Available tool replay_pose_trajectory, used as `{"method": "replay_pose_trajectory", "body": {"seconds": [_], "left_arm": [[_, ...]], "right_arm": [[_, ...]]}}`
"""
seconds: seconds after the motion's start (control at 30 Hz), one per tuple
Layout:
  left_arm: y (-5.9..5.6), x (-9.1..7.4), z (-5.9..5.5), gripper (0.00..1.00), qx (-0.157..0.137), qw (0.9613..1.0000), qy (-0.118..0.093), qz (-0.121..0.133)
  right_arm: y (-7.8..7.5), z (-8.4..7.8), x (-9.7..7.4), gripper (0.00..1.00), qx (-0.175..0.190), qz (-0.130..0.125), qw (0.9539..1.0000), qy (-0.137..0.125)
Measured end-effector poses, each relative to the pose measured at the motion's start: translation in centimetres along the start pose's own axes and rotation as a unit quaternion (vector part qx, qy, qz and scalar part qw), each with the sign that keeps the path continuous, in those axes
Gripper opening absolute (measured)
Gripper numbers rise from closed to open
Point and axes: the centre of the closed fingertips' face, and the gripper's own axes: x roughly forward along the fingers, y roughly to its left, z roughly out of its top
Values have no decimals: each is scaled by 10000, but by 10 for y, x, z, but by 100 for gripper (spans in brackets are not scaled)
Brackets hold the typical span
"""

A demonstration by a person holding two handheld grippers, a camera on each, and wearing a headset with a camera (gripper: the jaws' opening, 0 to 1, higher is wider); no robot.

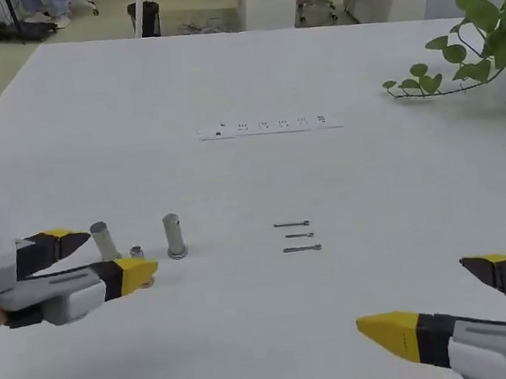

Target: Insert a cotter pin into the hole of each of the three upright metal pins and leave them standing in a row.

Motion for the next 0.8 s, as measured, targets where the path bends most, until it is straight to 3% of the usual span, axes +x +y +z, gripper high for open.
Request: {"method": "replay_pose_trajectory", "body": {"seconds": [0.13,0.27,0.43,0.57,0.8], "left_arm": [[2,2,-9,57,12,9998,215,54],[-4,6,-16,55,118,9992,386,-84],[-6,15,-17,51,189,9988,440,-132],[-9,22,-21,45,497,9965,639,-221],[-3,32,-22,42,543,9958,718,-181]], "right_arm": [[1,4,1,93,-46,-4,10000,-45],[1,-1,2,93,-78,-71,9999,12],[5,-4,1,93,-74,-62,9999,44],[8,-4,-1,92,-35,-68,10000,9],[11,-7,-3,92,-29,-121,9999,28]]}}
